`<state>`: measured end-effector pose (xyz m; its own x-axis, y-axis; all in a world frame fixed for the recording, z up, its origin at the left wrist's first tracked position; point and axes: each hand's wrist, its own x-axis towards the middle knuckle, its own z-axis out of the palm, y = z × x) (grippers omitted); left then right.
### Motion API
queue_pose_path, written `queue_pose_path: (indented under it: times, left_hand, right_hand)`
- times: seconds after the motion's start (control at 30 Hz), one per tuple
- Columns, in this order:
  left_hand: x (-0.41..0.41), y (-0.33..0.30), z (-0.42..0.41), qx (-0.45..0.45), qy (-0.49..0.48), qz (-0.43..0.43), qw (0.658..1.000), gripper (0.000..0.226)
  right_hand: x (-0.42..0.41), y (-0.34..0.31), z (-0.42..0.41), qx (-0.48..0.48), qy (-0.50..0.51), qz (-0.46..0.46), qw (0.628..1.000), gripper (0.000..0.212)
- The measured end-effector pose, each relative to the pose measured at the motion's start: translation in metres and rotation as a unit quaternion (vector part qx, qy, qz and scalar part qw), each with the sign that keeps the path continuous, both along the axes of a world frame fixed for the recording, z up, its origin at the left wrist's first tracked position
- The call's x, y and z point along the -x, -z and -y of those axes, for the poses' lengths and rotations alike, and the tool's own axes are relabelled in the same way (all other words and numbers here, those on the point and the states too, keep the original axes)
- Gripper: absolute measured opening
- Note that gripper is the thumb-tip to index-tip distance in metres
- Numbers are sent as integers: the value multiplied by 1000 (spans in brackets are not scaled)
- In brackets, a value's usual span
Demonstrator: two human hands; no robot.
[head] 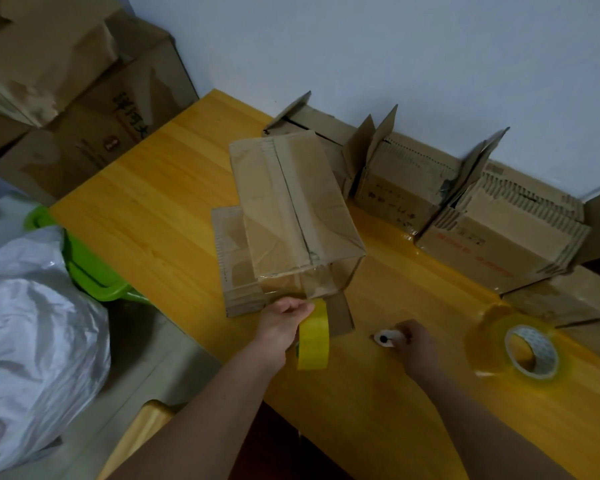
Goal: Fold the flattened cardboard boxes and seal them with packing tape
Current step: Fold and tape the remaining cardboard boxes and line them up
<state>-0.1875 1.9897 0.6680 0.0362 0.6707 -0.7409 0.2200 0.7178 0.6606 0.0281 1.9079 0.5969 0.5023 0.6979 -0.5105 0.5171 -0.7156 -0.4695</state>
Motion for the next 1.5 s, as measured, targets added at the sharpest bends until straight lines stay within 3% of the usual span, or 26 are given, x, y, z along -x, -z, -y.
queue_pose_path:
  times: [0.07,0.1,0.17,0.23,0.3,0.37,0.43,0.6,0.73,0.83,0.9,1.0,1.07,1.13,1.2,1.27,1.4,1.5]
  left_hand:
    - [2,0,1,-5,9,9,1000,4]
    - [4,1,2,-15,15,10,1000,5]
    - [7,3,3,-40,26,2,999,4]
    - [8,2,5,-73,39,-8,997,8]
    - [8,1,8,-98,49,-7,994,13]
    - [11,0,11,-111,64,-9,992,10]
    - [13,-2,13,-122,82,-13,989,5]
    - [19,2,22,-141,63,-21,988,7]
    - [25,3,30,-204,30,-55,977,21]
    - [30,-1,34,-275,13,-91,957,33]
    - [31,-5,37,-300,17,-86,950,32]
    - [32,-17,37,-302,34,-60,951,28]
    - [29,-23,37,-277,41,-28,959,21]
    - [26,-24,39,-258,49,-8,965,13]
    - [23,-24,42,-249,56,5,967,10]
    - [19,-26,46,-233,62,15,971,10]
    - [4,-35,57,-199,22,55,978,16]
    - [-6,-37,67,-219,8,47,975,11]
  right_hand:
    - [3,-17,-12,-58,-39,76,995,42]
    - [8,-33,-21,-135,-76,137,978,43]
    - [23,-73,-43,-350,-168,211,897,37]
    - [39,-108,-69,-473,-268,205,814,34]
    - [49,-124,-94,-423,-383,196,797,47]
    - [52,-124,-112,-272,-481,201,809,67]
    - [52,-118,-122,-166,-507,219,817,82]
    - [67,-107,-128,-164,-440,282,837,98]
    - [81,-105,-131,-173,-406,304,844,100]
    - [82,-108,-127,-184,-390,290,855,115]
    - [78,-112,-112,-252,-364,260,858,110]
    - [71,-115,-73,-401,-233,64,884,52]
    - [72,-113,-45,-365,-152,-139,908,30]
    - [75,-109,-27,-261,-133,-269,918,22]
    - [76,-105,-20,-211,-127,-278,928,11]
    - [76,-101,-16,-216,-85,-272,934,19]
    - [77,-102,-9,-204,38,-368,906,30]
    - [79,-106,-7,-194,80,-363,908,30]
